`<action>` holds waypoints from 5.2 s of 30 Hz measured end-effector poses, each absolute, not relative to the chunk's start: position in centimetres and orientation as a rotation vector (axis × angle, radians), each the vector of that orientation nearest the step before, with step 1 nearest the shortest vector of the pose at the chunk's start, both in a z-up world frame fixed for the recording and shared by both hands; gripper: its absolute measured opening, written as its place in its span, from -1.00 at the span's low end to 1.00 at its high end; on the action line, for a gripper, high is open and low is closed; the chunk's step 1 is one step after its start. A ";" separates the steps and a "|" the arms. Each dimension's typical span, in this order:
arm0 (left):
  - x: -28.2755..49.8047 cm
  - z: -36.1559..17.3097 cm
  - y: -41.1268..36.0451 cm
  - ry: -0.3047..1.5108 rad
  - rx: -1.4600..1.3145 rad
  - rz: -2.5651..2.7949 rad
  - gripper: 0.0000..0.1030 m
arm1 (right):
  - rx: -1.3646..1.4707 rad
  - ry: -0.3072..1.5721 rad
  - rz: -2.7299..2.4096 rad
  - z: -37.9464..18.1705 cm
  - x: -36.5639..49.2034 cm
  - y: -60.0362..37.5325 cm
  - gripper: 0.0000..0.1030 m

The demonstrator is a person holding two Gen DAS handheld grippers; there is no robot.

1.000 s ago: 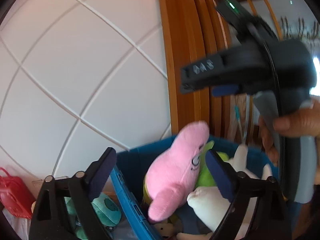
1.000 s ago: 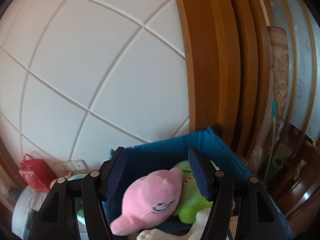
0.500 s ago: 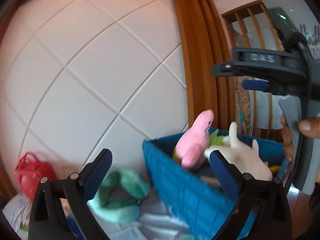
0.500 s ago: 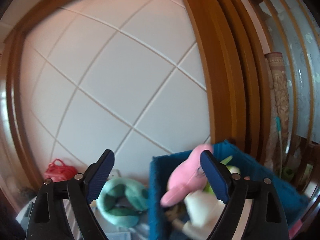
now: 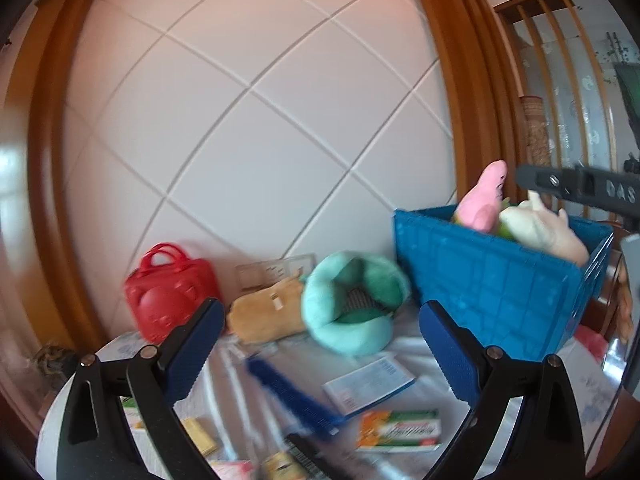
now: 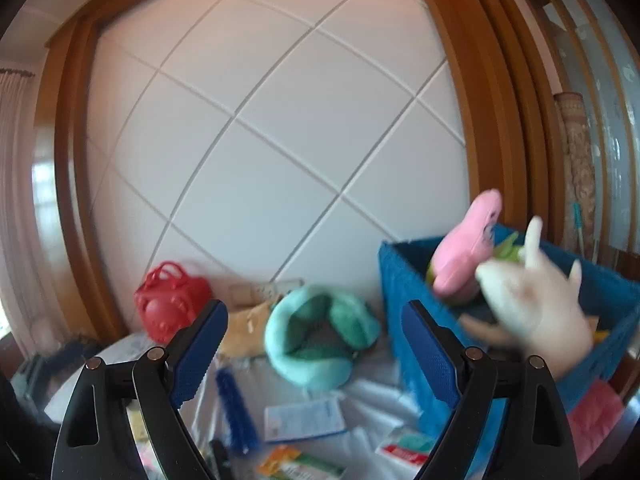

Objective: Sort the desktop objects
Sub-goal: 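Withdraw both tools from the crate back over the table, then grasp the pink Kotex pad pack with the left tool while the right grasps the black cylinder, then carry the pad pack and black cylinder into the blue crate and release both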

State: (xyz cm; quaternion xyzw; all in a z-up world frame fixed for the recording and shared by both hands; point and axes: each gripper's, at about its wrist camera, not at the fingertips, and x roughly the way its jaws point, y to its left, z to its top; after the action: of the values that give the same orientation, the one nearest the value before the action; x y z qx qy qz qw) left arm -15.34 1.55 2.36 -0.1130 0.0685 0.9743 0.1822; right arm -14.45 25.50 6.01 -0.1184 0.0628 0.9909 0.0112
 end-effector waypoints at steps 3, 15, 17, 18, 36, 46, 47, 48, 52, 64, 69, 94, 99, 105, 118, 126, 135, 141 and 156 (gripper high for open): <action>-14.7 1.9 -1.0 0.195 -0.333 2.777 0.93 | -0.414 0.228 3.081 4.3 -13.8 23.8 0.74; -11.5 -0.8 -8.0 0.213 -0.425 3.007 0.93 | -0.697 0.178 3.163 -2.2 -13.8 19.4 0.74; -10.9 -1.9 -9.3 0.196 -0.446 3.058 0.93 | -0.783 0.152 3.175 -4.0 -14.0 18.7 0.74; -10.7 -2.6 -10.0 0.176 -0.457 3.071 0.93 | -0.823 0.134 3.189 -4.9 -14.1 18.2 0.74; -17.2 -13.7 -18.3 0.204 -0.824 2.896 0.94 | -1.438 -0.040 3.095 -18.3 -20.7 8.7 0.73; -24.3 -20.1 -13.4 0.264 -1.004 2.677 0.94 | -1.763 -0.087 2.967 -25.4 -26.4 8.1 0.41; -24.9 -20.7 -12.9 0.258 -1.026 2.654 0.94 | -1.773 -0.099 2.967 -25.7 -26.7 8.1 0.41; -25.2 -21.2 -12.7 0.261 -1.038 2.650 0.94 | -1.783 -0.109 2.971 -25.9 -27.0 8.1 0.41; -26.5 -22.7 -11.9 0.273 -1.090 2.647 0.94 | -1.815 -0.164 2.977 -26.9 -28.3 7.7 0.41; -28.9 -26.7 -12.5 0.210 -1.294 2.649 0.94 | -1.967 -0.185 2.924 -30.2 -29.6 7.0 0.09; -29.3 -27.7 -10.9 0.293 -1.317 2.635 0.94 | -1.968 -0.212 2.928 -30.2 -30.1 6.6 0.09; -28.7 -25.1 -12.2 0.261 -1.277 2.692 0.48 | -1.787 -0.191 2.936 -26.7 -27.6 7.3 -0.36; -27.5 -21.2 -11.0 0.289 -1.145 2.699 0.48 | -1.650 -0.068 3.000 -22.4 -25.5 8.5 -0.36; -26.5 -16.0 -8.5 0.307 -0.991 2.687 0.48 | -1.455 0.000 3.052 -16.6 -23.1 9.4 -0.36; -23.8 -4.1 -1.7 0.283 -0.634 2.616 0.48 | -1.024 0.078 3.024 -5.8 -17.6 14.2 -0.36; -21.4 1.0 5.6 0.280 -0.505 2.562 0.48 | -0.864 0.119 2.987 -0.9 -14.7 20.1 -0.36; -21.0 6.0 19.1 0.254 -0.401 2.523 0.48 | -0.745 0.105 2.943 3.7 -13.3 32.5 -0.36; -20.4 8.3 29.0 0.246 -0.374 2.503 0.48 | -0.732 0.055 2.879 5.8 -14.8 43.1 -0.35; -20.6 6.8 40.4 0.281 -0.488 2.476 0.49 | -0.875 0.141 2.722 4.1 -20.7 62.2 -0.35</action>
State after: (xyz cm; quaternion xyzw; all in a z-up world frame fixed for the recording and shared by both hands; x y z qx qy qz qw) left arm -20.60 40.43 6.78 -0.1835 0.1058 0.9312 0.2966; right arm -20.70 62.21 4.06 -0.3028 0.0487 0.9416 0.1391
